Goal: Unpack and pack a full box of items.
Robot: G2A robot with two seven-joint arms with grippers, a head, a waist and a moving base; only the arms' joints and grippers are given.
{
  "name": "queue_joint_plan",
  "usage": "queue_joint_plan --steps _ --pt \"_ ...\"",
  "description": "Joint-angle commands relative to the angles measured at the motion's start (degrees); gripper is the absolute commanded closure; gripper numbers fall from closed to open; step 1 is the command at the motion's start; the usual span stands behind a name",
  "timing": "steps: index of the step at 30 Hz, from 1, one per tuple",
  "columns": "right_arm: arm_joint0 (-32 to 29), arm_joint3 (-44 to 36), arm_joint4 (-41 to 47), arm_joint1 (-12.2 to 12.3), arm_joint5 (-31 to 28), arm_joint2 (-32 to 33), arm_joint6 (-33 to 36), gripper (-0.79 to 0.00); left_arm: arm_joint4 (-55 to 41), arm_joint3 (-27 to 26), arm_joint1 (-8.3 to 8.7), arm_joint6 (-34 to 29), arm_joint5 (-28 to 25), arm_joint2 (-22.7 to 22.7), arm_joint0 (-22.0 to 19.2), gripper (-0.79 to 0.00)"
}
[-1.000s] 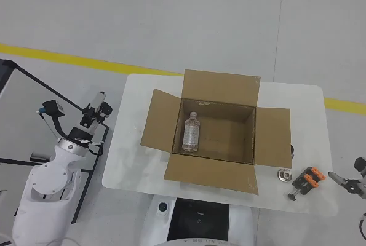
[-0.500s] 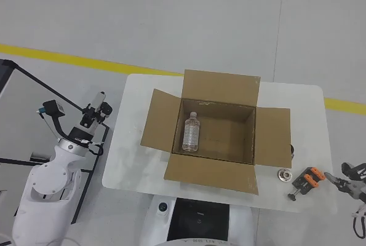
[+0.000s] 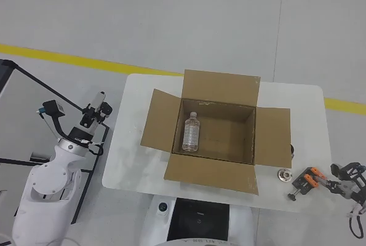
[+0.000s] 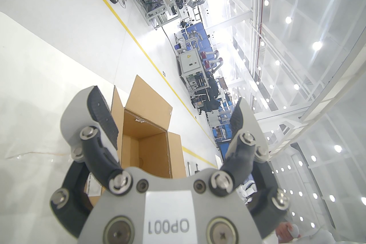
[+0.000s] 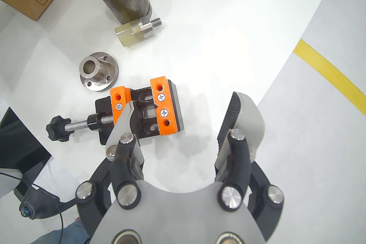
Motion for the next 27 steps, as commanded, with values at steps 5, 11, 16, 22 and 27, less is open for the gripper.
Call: queue_joint_plan --steps 5,11,16,22,27 --pt "1.2 1.6 -0.2 0.8 0.0 -2.3 -1.1 -0.397 0.0 0.0 0.00 0.0 0.0 0.0 0.0 -0.785" --pt "2.0 3.1 0.6 1.4 0.0 -3.4 -2.6 -0.329 0.0 0.0 0.00 0.0 0.0 0.0 0.0 -0.785" --pt "2.2 3.7 0.5 1.9 0.0 -4.4 -2.7 -0.351 0.0 0.0 0.00 0.0 0.0 0.0 0.0 -0.785" --pt "3.1 5.0 0.8 2.2 0.0 -5.8 -2.6 -0.351 0.0 0.0 0.00 0.0 0.0 0.0 0.0 -0.785" --pt "4.2 6.1 0.8 2.3 0.2 -6.9 -2.5 -0.326 0.0 0.0 0.00 0.0 0.0 0.0 0.0 -0.785"
